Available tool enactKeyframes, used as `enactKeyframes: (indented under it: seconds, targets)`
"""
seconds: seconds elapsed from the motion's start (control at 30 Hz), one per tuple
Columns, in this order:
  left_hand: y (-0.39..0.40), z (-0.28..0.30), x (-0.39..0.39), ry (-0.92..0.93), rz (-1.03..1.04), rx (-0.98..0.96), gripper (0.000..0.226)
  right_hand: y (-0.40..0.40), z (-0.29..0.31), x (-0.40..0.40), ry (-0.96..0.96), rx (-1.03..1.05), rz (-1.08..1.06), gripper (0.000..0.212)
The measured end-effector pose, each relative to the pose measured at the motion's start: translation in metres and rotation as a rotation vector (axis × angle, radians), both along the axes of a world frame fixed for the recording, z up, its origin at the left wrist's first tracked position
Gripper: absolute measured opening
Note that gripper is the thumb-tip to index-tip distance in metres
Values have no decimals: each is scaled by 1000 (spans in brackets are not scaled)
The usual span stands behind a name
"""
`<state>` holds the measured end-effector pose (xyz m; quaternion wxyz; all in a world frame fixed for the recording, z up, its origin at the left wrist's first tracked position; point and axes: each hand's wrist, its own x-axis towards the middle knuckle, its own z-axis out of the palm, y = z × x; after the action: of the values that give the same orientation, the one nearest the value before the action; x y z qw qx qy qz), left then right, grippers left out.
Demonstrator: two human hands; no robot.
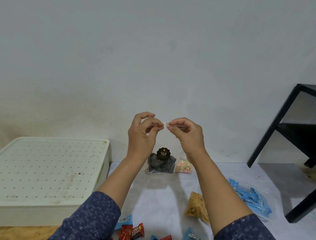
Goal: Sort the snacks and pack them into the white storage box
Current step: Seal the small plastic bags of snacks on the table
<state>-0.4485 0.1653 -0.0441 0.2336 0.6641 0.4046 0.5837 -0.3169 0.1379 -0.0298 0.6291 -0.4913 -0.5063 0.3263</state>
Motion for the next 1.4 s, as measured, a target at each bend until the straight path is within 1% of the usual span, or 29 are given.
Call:
enactKeyframes:
  seconds: [0.17, 0.23, 0.3, 0.37, 0.43, 0.47, 0.53, 0.6, 0.73, 0.8, 0.87, 1.0, 1.17, 1.33, 1.4]
  targets:
    - [2, -3, -7, 50, 25, 55, 17, 1, -2, -6, -42, -45, -11, 18]
    - [3, -1, -10, 23, 27, 39, 20, -1, 0, -11, -51, -18, 9, 19]
    - [4, 2, -13, -31, 49, -22, 23, -5, 1, -13, -83, 8, 58, 27]
    - [4, 5, -17, -86, 74, -113, 17, -9, 0, -13, -190, 4, 125, 40]
    - [4, 6, -21, -143, 76, -176, 8, -13, -4, -14, -331, -38, 172, 45]
    - [4, 6, -23, -165, 72, -191, 6, -14, -6, -15, -391, -66, 167, 44]
    - [3, 4, -27, -191, 43, -194, 12, -16, -11, -16, -453, -107, 113, 37]
    - [0, 0, -29, -189, -33, -208, 20, -18, -16, -18, -426, -129, 48, 30]
    - [-5, -22, -37, -24, -260, -308, 19, -19, -30, -18, -314, -164, -74, 25]
    - [-3, -40, -41, 101, -318, -345, 20, -18, -40, -18, -319, -184, -119, 27]
    - [1, -58, -43, 211, -306, -362, 21, -14, -54, -17, -358, -234, -130, 27]
    - [14, -90, -42, 336, -259, -394, 24, 0, -92, -15, -382, -351, -129, 24]
    - [37, -132, -34, 416, -138, -512, 26, 34, -134, -1, -432, -473, -16, 19]
    - [69, -164, -19, 562, -74, -542, 28, 79, -168, 12, -542, -558, 78, 27]
    - [82, -171, -12, 595, -44, -555, 33, 94, -175, 16, -615, -546, 113, 31]
